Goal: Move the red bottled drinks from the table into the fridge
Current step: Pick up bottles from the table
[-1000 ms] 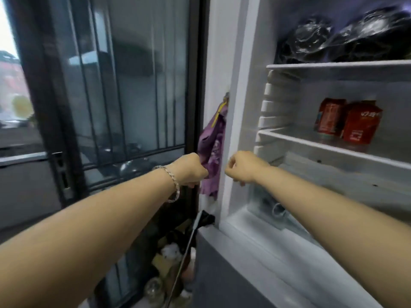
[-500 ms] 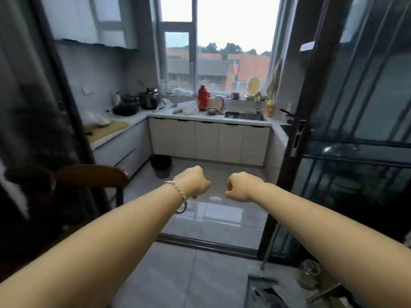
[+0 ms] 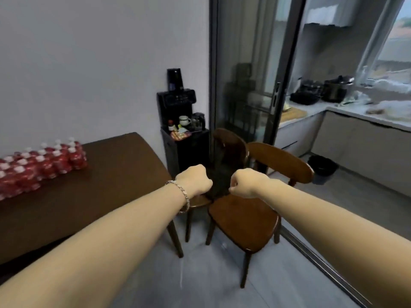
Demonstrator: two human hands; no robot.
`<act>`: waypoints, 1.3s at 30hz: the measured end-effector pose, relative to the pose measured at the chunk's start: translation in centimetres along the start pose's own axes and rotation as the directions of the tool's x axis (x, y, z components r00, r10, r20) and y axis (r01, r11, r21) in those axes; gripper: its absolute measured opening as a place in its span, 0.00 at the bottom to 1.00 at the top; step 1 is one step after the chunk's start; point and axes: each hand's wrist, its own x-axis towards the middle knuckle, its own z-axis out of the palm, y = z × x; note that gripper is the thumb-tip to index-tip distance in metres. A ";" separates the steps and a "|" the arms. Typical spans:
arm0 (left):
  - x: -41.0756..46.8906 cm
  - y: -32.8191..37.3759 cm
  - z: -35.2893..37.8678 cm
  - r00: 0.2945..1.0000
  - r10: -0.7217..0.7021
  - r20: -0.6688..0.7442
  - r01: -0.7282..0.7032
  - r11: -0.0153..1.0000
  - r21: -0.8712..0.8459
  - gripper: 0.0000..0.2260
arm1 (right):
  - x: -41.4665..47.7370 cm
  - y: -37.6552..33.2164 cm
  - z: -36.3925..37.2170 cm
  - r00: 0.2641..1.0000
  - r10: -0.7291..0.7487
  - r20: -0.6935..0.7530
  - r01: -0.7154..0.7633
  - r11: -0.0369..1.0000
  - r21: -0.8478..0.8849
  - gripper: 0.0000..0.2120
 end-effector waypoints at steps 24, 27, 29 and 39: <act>12.8 -48.4 -15.5 0.614 -0.741 -0.272 0.655 0.671 -0.347 0.09 | 39.7 -45.3 7.0 0.759 -0.625 0.179 0.650 0.745 -0.153 0.15; 14.6 -53.6 -15.8 0.620 -0.734 -0.276 0.632 0.676 -0.379 0.09 | 43.2 -49.2 8.8 0.779 -0.599 0.183 0.622 0.774 -0.115 0.13; 15.9 -56.7 -16.0 0.622 -0.738 -0.261 0.621 0.668 -0.409 0.13 | 45.6 -51.3 9.9 0.804 -0.570 0.170 0.587 0.806 -0.071 0.13; 25.4 -73.4 -15.7 0.633 -0.755 -0.169 0.542 0.589 -0.599 0.28 | 58.1 -59.5 18.2 0.920 -0.286 0.269 0.196 0.928 0.318 0.28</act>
